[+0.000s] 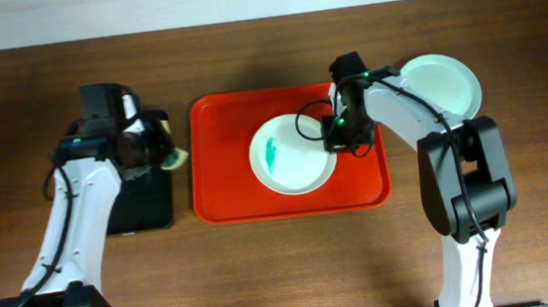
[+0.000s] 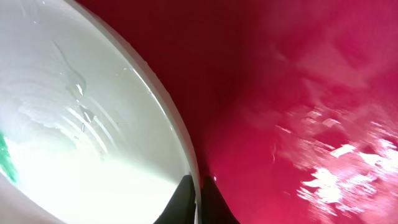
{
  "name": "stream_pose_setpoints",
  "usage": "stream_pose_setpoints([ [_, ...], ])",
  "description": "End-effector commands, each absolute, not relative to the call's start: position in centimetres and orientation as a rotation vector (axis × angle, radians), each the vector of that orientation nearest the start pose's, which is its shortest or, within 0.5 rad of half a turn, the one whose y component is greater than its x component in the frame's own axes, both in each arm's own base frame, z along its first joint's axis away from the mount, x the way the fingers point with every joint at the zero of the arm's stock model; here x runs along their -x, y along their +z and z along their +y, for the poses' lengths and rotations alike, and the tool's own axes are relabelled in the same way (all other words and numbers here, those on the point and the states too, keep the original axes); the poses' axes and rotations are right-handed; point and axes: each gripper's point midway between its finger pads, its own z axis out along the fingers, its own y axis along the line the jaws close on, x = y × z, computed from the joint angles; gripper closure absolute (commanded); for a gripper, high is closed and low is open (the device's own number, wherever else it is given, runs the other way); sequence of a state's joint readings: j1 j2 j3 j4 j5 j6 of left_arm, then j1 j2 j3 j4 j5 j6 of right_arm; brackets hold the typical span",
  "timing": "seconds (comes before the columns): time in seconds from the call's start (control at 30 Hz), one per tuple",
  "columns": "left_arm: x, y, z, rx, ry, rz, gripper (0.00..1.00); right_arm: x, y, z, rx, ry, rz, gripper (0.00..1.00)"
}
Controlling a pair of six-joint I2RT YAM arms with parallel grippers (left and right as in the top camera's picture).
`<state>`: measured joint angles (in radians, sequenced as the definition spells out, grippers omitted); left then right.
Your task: Clean dirty plates on tray and stack at the side
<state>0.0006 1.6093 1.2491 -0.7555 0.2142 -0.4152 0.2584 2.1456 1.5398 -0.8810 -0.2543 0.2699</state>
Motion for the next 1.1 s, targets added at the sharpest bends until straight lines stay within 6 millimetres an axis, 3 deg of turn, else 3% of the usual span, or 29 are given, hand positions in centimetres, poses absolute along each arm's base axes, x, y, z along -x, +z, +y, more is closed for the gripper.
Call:
stream_pose_setpoints([
  [0.0,-37.9,12.8,-8.0,0.328,-0.503,2.712,1.00,-38.5,-0.7,16.7,-0.049,0.375,3.121,0.96],
  [0.13,-37.9,11.7,-12.1,0.198,-0.533,2.734,1.00,-38.5,-0.6,19.4,0.051,0.397,3.083,0.95],
  [0.27,-38.5,9.2,-15.0,0.113,-0.549,2.762,1.00,-38.3,-0.5,21.5,0.153,0.408,3.048,0.94],
  [0.77,-37.5,0.1,-17.5,0.058,-0.508,2.946,1.00,-38.9,-0.4,21.8,0.157,0.421,3.022,0.95],
  [0.87,-37.9,-1.5,-16.6,0.073,-0.418,2.955,1.00,-38.9,-0.4,21.8,0.157,0.421,3.022,0.95],
  [0.97,-38.9,-2.4,-12.1,0.121,-0.032,2.912,1.00,-38.9,-0.4,21.8,0.157,0.420,3.023,0.95],
  [1.07,-39.6,-1.5,-7.6,0.154,0.333,2.822,1.00,-38.9,-0.4,21.8,0.157,0.420,3.023,0.94],
])
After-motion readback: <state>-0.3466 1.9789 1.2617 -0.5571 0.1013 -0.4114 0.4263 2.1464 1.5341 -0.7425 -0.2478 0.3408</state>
